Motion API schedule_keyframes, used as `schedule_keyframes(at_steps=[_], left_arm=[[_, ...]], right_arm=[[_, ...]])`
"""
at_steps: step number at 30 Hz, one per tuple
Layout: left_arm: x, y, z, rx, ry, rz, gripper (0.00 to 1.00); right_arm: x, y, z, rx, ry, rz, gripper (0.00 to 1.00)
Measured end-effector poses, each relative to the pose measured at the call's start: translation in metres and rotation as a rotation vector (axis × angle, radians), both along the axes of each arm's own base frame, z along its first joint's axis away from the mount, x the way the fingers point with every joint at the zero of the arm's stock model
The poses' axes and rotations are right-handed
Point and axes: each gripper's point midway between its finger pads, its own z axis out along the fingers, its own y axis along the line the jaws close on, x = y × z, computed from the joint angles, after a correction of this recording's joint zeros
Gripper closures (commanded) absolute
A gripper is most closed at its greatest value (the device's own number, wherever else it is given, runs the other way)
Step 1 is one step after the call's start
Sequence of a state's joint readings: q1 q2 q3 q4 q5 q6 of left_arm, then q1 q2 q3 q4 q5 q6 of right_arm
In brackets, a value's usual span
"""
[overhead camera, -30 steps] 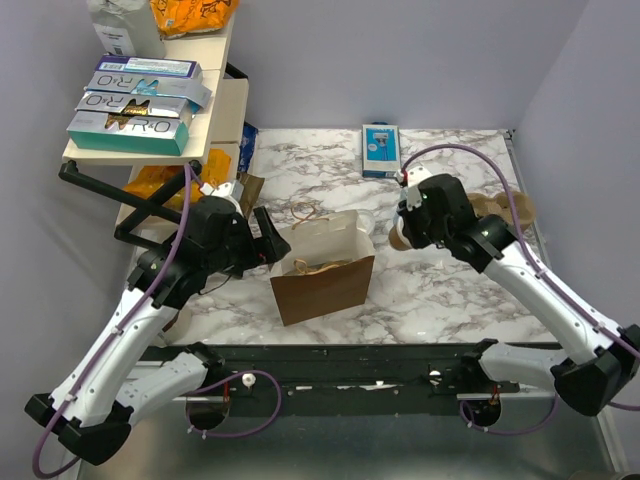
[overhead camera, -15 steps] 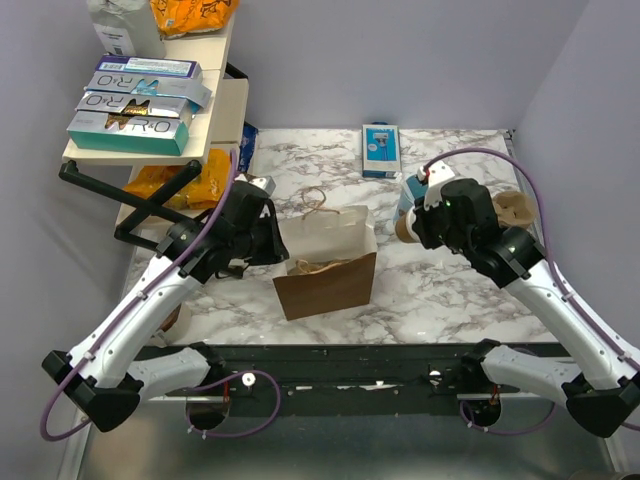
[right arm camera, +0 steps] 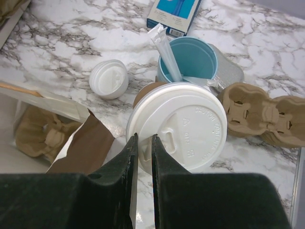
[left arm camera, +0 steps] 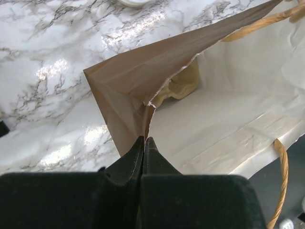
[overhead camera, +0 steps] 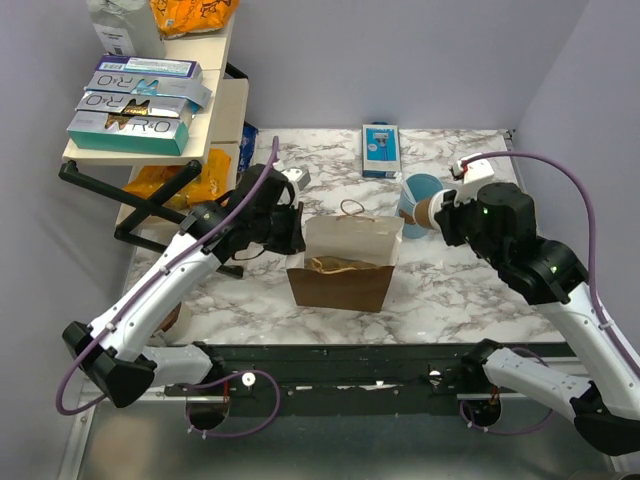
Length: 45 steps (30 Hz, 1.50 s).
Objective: Pack the takeout coffee
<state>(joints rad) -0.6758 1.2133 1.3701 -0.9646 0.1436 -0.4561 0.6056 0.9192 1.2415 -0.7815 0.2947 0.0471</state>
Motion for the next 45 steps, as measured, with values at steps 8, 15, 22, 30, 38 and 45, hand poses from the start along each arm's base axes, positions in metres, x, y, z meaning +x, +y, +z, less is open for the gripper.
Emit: schedule_keyframes(at_steps=[8,15,22,30,38,45], left_arm=[[0.024,-0.020,-0.005,0.030,-0.017,-0.068,0.57],[0.036,-0.019,0.011,0.028,-0.067,-0.013,0.23],[0.041,-0.015,0.020,0.042,-0.118,-0.016,0.01],[0.040,-0.019,0.084,0.005,-0.452,-0.248,0.01],[0.065,-0.079,0.132,-0.003,-0.654,-0.591,0.01],[0.073,-0.121,0.043,0.119,-0.497,-0.844,0.01]], right_arm=[[-0.004,-0.005,0.029,-0.001,-0.066,0.019,0.99],[-0.019,-0.003,0.079,0.035,-0.209,0.117,0.99],[-0.031,0.016,0.131,0.093,-0.318,0.260,0.99],[-0.024,0.035,0.110,0.077,-0.246,0.328,0.99],[-0.032,0.030,0.107,0.094,-0.228,0.319,0.99],[-0.039,0.025,0.095,0.089,-0.204,0.311,0.99]])
